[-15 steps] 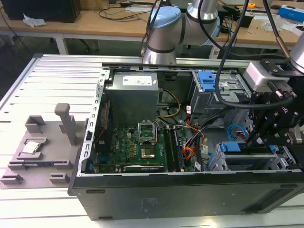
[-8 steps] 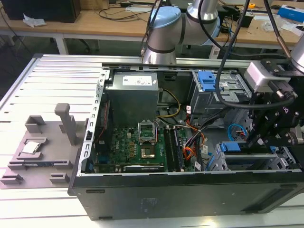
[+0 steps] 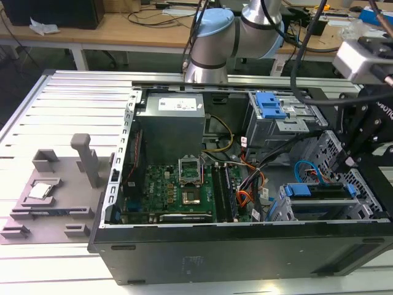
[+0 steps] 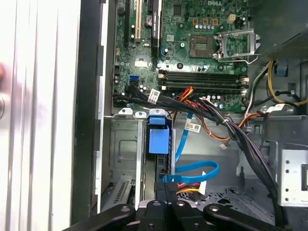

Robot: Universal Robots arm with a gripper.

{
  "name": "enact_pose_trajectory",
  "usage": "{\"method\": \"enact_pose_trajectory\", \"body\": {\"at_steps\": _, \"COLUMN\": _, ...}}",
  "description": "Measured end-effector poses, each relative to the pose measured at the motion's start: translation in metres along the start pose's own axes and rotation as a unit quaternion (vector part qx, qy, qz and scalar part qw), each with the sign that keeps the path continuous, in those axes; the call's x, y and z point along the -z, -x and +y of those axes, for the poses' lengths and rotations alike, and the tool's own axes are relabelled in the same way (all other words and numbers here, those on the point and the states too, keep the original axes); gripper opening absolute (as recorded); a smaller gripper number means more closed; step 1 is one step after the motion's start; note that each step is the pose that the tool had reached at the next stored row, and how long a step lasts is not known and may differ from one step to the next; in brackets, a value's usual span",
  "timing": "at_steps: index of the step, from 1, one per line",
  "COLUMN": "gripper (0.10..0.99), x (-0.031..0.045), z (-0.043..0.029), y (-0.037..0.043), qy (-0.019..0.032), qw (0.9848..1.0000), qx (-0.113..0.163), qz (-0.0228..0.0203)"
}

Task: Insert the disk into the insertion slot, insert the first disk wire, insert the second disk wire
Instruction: 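Insert the second disk wire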

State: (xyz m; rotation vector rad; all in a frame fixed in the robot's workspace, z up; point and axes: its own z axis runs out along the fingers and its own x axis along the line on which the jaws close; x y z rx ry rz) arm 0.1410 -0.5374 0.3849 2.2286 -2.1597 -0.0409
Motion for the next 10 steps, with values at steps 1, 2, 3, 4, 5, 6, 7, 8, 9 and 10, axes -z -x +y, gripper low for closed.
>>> {"method": "enact_pose_trajectory", "body": {"at_steps": 1, "gripper": 0.106, "x": 0.0010, "z": 0.0000, "y": 0.0000, "qy": 0.0000, "qw": 1.0000, "qx": 0.000, "qz": 0.0000}}
{"method": "enact_pose_trajectory", "body": {"at_steps": 2, "gripper": 0.106, "x": 0.0011, "z": 0.0000, "y": 0.0000, "qy": 0.0000, "qw": 1.0000, "qx": 0.000, "qz": -0.0001}}
{"method": "enact_pose_trajectory", "body": {"at_steps": 3, "gripper": 0.106, "x": 0.0012, "z": 0.0001, "y": 0.0000, "qy": 0.0000, "qw": 1.0000, "qx": 0.000, "qz": -0.0002}}
{"method": "enact_pose_trajectory", "body": {"at_steps": 4, "gripper": 0.106, "x": 0.0012, "z": 0.0000, "y": 0.0000, "qy": 0.0000, "qw": 1.0000, "qx": 0.000, "qz": -0.0002}}
{"method": "enact_pose_trajectory", "body": {"at_steps": 5, "gripper": 0.106, "x": 0.0014, "z": 0.0001, "y": 0.0000, "qy": 0.0000, "qw": 1.0000, "qx": 0.000, "qz": 0.0000}}
{"method": "enact_pose_trajectory", "body": {"at_steps": 6, "gripper": 0.106, "x": 0.0014, "z": 0.0001, "y": 0.0000, "qy": 0.0000, "qw": 1.0000, "qx": 0.000, "qz": 0.0000}}
{"method": "enact_pose_trajectory", "body": {"at_steps": 7, "gripper": 0.106, "x": 0.0014, "z": 0.0000, "y": 0.0000, "qy": 0.0000, "qw": 1.0000, "qx": 0.000, "qz": -0.0001}}
{"method": "enact_pose_trajectory", "body": {"at_steps": 8, "gripper": 0.106, "x": 0.0015, "z": 0.0001, "y": 0.0000, "qy": 0.0000, "qw": 1.0000, "qx": 0.000, "qz": 0.0000}}
{"method": "enact_pose_trajectory", "body": {"at_steps": 9, "gripper": 0.106, "x": 0.0015, "z": 0.0001, "y": 0.0000, "qy": 0.0000, "qw": 1.0000, "qx": 0.000, "qz": 0.0000}}
{"method": "enact_pose_trajectory", "body": {"at_steps": 10, "gripper": 0.106, "x": 0.0015, "z": 0.0001, "y": 0.0000, "qy": 0.0000, "qw": 1.0000, "qx": 0.000, "qz": 0.0000}}
